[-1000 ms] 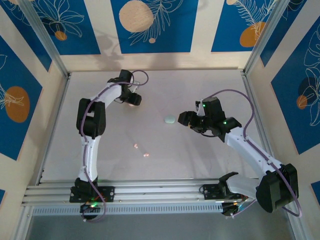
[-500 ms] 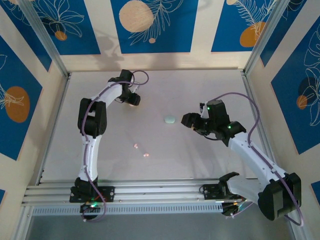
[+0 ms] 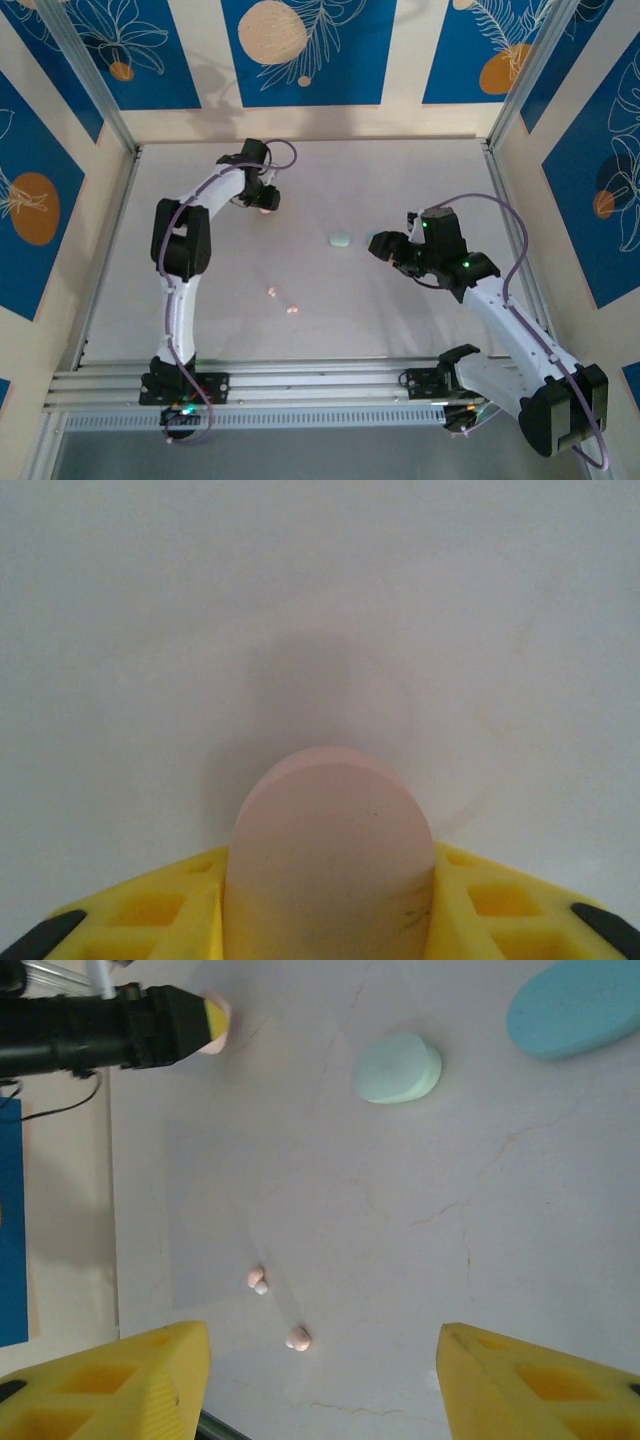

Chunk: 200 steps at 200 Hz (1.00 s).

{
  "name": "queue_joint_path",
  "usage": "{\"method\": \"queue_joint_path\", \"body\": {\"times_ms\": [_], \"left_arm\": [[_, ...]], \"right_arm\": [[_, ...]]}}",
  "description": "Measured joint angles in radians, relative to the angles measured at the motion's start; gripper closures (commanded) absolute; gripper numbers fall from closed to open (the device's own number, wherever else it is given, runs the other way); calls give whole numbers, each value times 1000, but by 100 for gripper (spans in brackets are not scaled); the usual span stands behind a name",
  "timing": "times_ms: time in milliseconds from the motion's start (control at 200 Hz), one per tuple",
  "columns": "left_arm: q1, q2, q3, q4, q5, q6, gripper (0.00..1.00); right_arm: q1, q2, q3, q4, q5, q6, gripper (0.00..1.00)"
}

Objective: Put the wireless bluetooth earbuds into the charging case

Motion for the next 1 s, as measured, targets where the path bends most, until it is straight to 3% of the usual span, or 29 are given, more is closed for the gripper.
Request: {"method": "queue_joint_path", "body": {"times_ms": [285,575,745,1000], "left_arm": [[-93,-458,-512,185,19,-413,66],[-296,-550,-816,280,-38,-811,67],[-395,-554,-872,311,-74,-991,66],[-469,-509,-777,249,-123,-1144,65]], "right_arm": [[-3,-5,-18,-20,0,18,38],[-5,-11,-47,-24,4,54,38],[-5,-11,-63,-27,4,76,38],[-4,-5,-84,-23,3,92,38]]}}
